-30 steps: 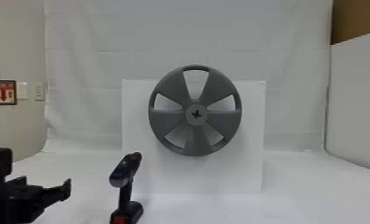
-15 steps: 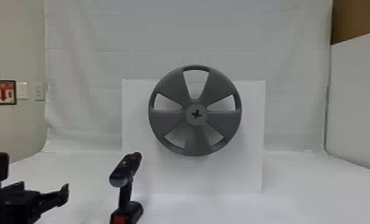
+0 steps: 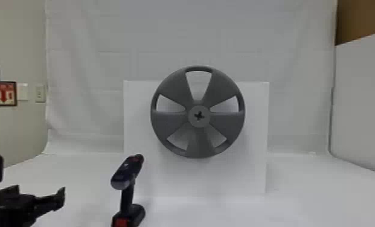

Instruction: Grasp the drill and bring into the middle of wheel

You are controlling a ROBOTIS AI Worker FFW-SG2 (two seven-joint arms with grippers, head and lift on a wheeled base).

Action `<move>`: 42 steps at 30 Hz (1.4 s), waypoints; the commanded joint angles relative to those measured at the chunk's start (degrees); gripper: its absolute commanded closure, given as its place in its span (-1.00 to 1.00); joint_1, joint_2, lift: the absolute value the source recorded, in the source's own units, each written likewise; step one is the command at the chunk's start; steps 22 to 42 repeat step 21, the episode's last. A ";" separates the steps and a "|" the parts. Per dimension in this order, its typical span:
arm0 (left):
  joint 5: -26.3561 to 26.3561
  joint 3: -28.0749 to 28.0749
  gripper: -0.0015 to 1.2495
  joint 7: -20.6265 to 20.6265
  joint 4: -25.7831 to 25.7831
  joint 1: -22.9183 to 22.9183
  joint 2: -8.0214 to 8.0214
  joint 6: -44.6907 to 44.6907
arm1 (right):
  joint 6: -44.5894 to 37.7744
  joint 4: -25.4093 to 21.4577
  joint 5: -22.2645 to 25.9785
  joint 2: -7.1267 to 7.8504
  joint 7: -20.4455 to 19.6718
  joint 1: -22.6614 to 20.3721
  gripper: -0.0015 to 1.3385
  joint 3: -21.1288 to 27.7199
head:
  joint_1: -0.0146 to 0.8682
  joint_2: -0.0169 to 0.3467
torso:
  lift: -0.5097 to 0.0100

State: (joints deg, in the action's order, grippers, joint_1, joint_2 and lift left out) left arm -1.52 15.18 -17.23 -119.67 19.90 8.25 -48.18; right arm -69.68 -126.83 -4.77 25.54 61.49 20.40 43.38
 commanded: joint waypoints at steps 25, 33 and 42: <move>0.11 0.11 -0.84 0.00 -1.18 0.22 0.54 -0.60 | -0.01 0.00 -0.86 -0.23 0.03 0.96 -0.88 -1.28 | -0.85 -0.74 | -0.59; 0.11 0.11 -0.84 0.00 -1.18 0.22 0.54 -0.60 | -0.01 0.00 -0.86 -0.23 0.03 0.96 -0.88 -1.28 | -0.85 -0.74 | -0.59; 0.11 0.11 -0.84 0.00 -1.18 0.22 0.54 -0.60 | -0.01 0.00 -0.86 -0.23 0.03 0.96 -0.88 -1.28 | -0.85 -0.74 | -0.59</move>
